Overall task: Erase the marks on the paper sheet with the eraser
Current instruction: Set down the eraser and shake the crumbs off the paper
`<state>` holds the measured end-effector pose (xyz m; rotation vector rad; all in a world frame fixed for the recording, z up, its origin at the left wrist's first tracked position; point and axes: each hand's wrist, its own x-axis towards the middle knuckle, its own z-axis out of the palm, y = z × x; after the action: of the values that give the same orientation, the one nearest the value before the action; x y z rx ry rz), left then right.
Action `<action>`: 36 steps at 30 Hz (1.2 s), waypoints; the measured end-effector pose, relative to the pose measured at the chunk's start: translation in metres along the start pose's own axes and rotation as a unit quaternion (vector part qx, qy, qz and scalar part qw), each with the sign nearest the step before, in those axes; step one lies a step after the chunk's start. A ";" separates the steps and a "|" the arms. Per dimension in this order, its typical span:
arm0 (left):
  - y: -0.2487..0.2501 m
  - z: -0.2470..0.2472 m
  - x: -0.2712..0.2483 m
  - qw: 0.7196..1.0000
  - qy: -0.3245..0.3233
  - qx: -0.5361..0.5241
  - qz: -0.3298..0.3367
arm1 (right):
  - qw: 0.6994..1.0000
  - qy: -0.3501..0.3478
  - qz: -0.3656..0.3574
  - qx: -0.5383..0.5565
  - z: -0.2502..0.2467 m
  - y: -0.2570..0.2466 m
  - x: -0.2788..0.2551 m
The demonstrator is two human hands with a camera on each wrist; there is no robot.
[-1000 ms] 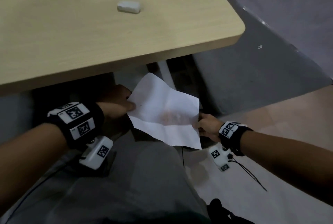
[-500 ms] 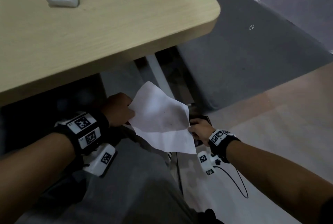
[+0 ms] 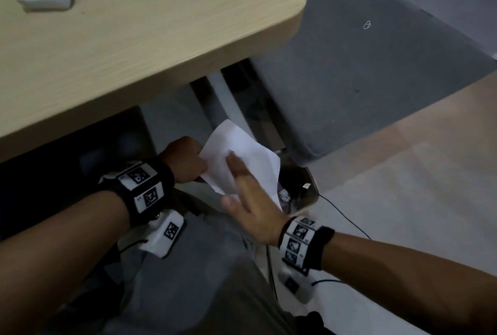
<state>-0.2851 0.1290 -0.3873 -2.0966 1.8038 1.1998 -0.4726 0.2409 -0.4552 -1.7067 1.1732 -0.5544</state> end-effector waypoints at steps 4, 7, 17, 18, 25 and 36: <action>0.004 0.006 0.004 1.000 -0.002 -0.026 -0.011 | 0.994 -0.095 -0.007 -0.049 0.016 0.012 -0.005; 0.005 0.008 0.005 0.999 -0.010 -0.043 -0.014 | 0.980 -0.168 0.082 -0.074 0.012 0.048 -0.012; 0.000 0.011 0.011 0.998 -0.041 -0.052 0.002 | 0.892 -0.156 0.327 -0.269 -0.020 0.139 -0.028; 0.001 0.011 0.012 0.998 -0.042 -0.054 -0.001 | 0.918 -0.099 0.308 -0.228 -0.021 0.126 -0.023; 0.015 0.017 0.006 0.978 -0.102 -0.179 -0.044 | 0.998 0.020 0.049 0.019 0.019 0.007 0.024; 0.013 0.013 0.011 0.978 -0.102 -0.179 -0.038 | 0.920 -0.125 0.259 -0.267 0.023 0.138 -0.001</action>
<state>-0.3032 0.1240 -0.3981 -2.0919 1.4950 1.7560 -0.5177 0.2407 -0.5872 -1.7285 1.5993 0.3336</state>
